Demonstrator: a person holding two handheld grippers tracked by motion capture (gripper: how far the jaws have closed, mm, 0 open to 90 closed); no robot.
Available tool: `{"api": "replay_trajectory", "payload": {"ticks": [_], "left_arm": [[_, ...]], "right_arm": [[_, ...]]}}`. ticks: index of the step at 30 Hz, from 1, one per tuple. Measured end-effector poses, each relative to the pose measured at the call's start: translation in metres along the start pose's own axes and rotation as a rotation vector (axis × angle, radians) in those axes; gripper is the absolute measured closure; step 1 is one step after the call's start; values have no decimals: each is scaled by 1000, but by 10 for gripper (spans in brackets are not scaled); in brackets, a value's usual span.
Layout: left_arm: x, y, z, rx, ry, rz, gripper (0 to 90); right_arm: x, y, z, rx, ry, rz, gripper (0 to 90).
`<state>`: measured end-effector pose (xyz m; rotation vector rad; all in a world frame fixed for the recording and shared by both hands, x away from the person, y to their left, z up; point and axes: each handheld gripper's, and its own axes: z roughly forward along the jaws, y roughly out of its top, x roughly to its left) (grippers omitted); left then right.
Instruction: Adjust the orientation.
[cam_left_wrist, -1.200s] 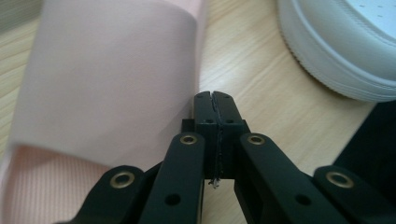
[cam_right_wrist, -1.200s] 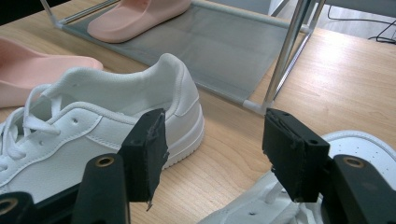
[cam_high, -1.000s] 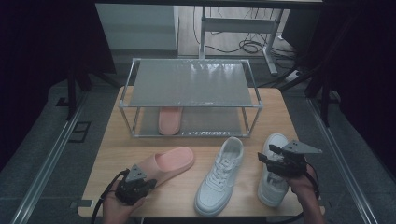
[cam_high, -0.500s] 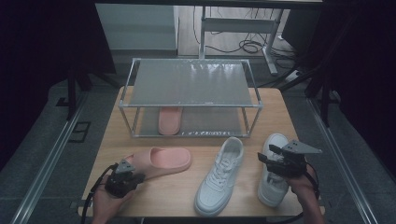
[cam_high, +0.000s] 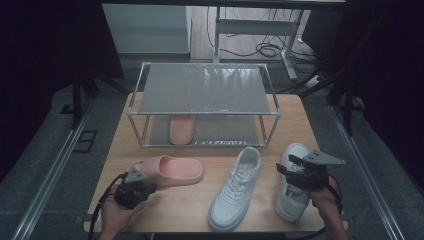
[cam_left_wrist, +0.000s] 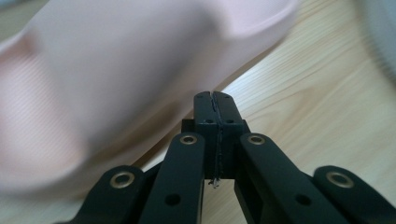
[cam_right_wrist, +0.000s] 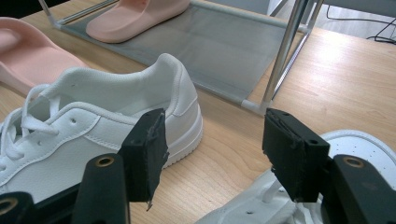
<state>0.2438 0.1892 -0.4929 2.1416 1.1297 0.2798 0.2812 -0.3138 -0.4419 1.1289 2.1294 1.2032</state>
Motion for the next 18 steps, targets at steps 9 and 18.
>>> {"api": "replay_trajectory", "payload": {"ticks": [9,18], "left_arm": [[-19,63,22,-24,-25,82,900],[-7,101,61,15,-28,46,900]], "right_arm": [[-1,0,-2,-7,-1,-1,403],[-2,0,-2,-4,0,-1,403]]}}
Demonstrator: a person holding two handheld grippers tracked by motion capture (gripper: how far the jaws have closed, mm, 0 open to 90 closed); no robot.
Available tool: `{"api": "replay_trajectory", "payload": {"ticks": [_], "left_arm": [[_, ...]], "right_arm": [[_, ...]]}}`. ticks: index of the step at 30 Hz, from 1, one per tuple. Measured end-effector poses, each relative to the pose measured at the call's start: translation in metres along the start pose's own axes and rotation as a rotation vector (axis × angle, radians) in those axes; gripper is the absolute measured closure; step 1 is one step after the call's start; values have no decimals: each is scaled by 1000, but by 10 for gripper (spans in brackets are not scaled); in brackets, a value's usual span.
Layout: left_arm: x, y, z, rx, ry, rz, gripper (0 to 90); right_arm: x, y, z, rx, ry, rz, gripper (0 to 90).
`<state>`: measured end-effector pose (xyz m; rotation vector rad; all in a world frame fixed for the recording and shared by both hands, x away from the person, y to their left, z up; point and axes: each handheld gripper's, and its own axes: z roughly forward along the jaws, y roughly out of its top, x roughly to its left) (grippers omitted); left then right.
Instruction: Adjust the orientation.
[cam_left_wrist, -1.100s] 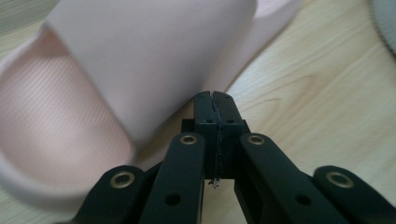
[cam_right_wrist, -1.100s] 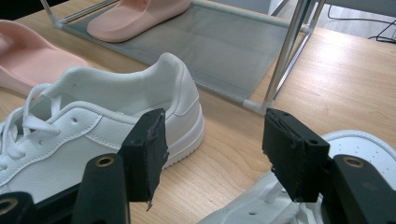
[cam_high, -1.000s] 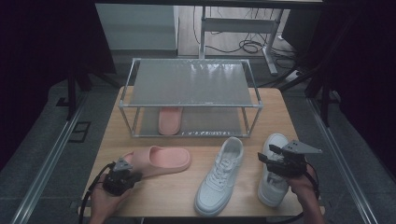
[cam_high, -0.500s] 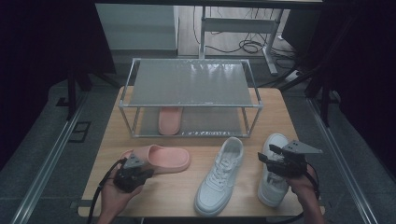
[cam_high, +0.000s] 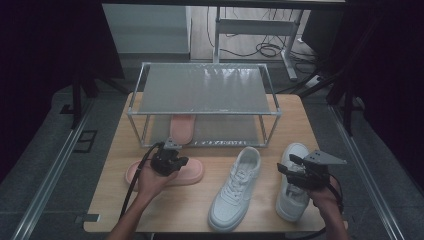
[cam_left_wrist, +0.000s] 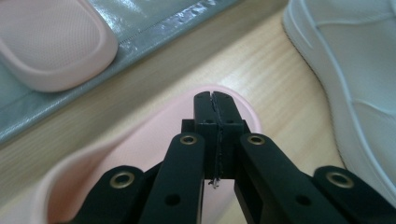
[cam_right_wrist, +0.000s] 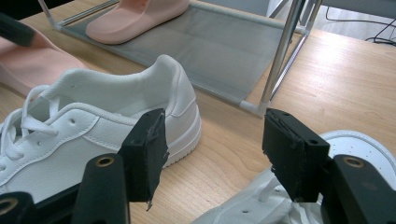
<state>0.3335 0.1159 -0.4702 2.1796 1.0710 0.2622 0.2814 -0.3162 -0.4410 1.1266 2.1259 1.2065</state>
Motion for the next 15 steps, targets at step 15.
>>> {"api": "replay_trajectory", "payload": {"ticks": [15], "left_arm": [[4,28,42,86,38,-28,900]], "right_arm": [[1,0,0,-3,2,-2,403]]}}
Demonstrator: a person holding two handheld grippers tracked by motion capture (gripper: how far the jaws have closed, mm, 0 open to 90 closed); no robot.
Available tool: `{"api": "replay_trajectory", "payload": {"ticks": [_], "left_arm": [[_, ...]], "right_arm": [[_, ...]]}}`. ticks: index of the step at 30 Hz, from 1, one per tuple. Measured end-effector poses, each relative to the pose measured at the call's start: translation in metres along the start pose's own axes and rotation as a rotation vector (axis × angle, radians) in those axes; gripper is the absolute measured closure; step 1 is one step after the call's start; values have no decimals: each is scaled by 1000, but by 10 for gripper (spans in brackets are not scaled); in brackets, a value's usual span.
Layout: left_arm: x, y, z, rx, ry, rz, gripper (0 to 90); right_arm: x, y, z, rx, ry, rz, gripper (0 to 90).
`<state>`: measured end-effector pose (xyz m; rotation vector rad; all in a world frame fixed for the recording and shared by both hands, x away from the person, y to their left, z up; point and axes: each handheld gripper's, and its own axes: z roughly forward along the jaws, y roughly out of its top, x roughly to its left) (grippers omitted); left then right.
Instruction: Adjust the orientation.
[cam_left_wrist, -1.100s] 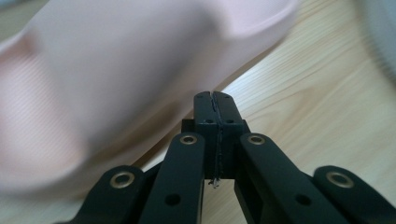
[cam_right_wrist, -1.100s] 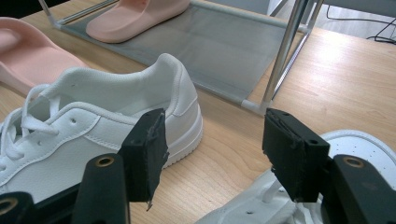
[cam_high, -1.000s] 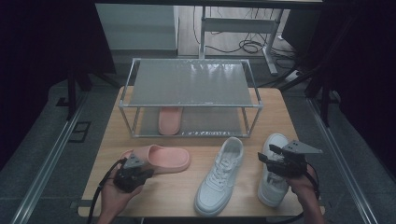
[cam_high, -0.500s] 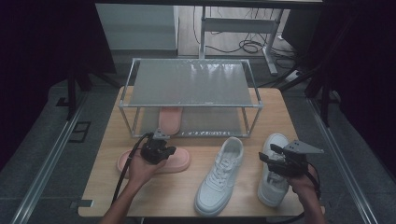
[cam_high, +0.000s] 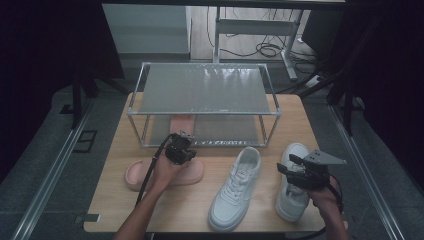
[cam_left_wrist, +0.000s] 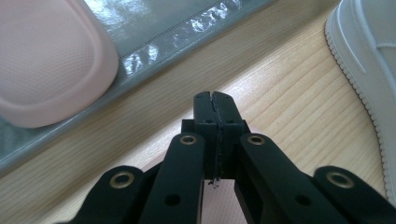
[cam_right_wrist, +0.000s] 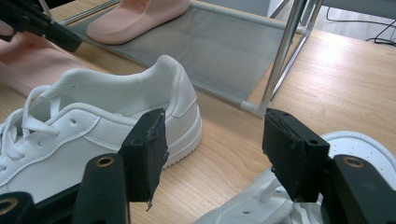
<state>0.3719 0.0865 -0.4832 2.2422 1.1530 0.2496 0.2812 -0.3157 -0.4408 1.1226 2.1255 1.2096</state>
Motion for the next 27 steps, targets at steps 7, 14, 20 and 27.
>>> {"api": "replay_trajectory", "payload": {"ticks": [7,14,20,27], "left_arm": [[-1,2,15,37,5,-24,900],[3,3,23,59,23,-49,900],[3,1,24,70,23,-49,900],[-4,-7,20,71,8,-29,900]], "right_arm": [[-1,0,-1,-3,-2,1,403],[-1,0,-2,-3,-2,2,403],[-2,0,-2,-2,-3,2,403],[-1,1,-4,-9,-5,0,403]]}}
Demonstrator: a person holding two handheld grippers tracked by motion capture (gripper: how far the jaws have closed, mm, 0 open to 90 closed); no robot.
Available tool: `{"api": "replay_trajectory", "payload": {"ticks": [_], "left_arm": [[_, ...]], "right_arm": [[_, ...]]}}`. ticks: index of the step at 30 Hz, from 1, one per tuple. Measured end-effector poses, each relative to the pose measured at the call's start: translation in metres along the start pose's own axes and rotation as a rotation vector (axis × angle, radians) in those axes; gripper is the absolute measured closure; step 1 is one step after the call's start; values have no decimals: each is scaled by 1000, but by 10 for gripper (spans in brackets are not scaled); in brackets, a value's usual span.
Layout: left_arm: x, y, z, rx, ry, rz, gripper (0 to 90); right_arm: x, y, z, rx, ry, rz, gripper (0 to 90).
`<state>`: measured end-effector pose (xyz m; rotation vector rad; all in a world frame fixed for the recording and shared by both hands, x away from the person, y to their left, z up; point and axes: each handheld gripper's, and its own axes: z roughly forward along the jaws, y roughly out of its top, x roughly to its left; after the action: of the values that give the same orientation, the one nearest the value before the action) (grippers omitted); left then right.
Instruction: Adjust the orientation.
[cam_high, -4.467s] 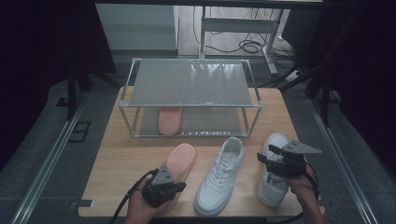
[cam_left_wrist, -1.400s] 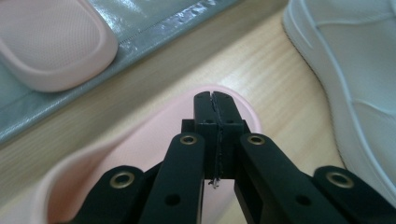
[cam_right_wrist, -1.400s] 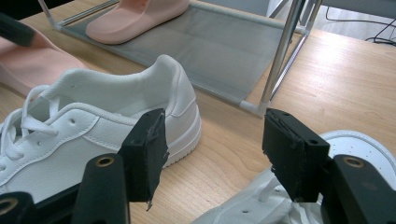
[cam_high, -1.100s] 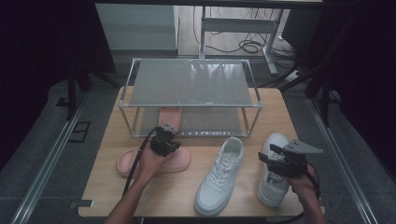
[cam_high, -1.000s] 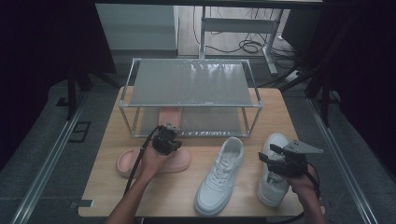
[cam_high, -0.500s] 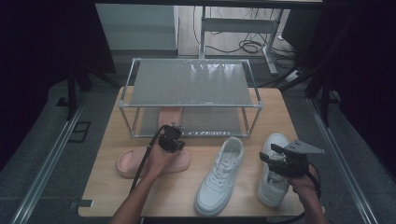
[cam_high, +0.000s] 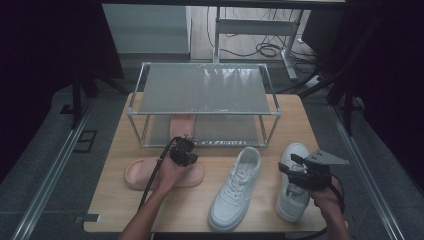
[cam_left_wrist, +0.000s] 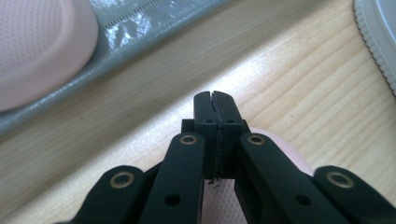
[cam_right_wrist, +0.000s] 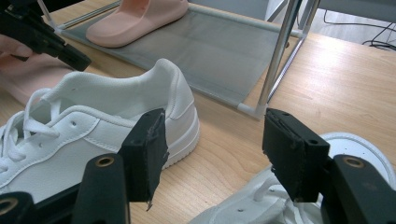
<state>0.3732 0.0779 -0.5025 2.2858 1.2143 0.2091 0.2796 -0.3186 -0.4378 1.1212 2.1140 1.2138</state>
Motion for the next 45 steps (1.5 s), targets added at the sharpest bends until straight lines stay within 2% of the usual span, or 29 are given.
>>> {"api": "replay_trajectory", "payload": {"ticks": [2,4,11,20,25,27,30,32,45], "left_arm": [[-1,-3,-1,-2,-4,-4,900],[-2,-7,-5,6,-7,10,900],[-7,-24,-13,-13,-32,11,900],[-17,-57,-28,-46,-83,21,900],[-23,-76,-37,-60,-96,32,900],[-23,-82,-40,-68,-102,28,900],[-24,-96,-46,-89,-140,11,900],[-24,-104,-50,-96,-151,10,900],[-25,-136,-68,-122,-147,-6,900]], "right_arm": [[0,0,0,-2,-1,1,403],[-1,0,-1,-2,-1,2,403],[0,0,-1,-3,1,1,404],[1,1,-1,-1,2,-3,404],[2,1,-1,-3,1,-5,404],[2,1,-1,-3,1,-5,404],[3,1,-1,-5,2,-7,403],[2,2,-2,-6,1,-7,403],[3,1,-1,-5,0,-6,403]]}}
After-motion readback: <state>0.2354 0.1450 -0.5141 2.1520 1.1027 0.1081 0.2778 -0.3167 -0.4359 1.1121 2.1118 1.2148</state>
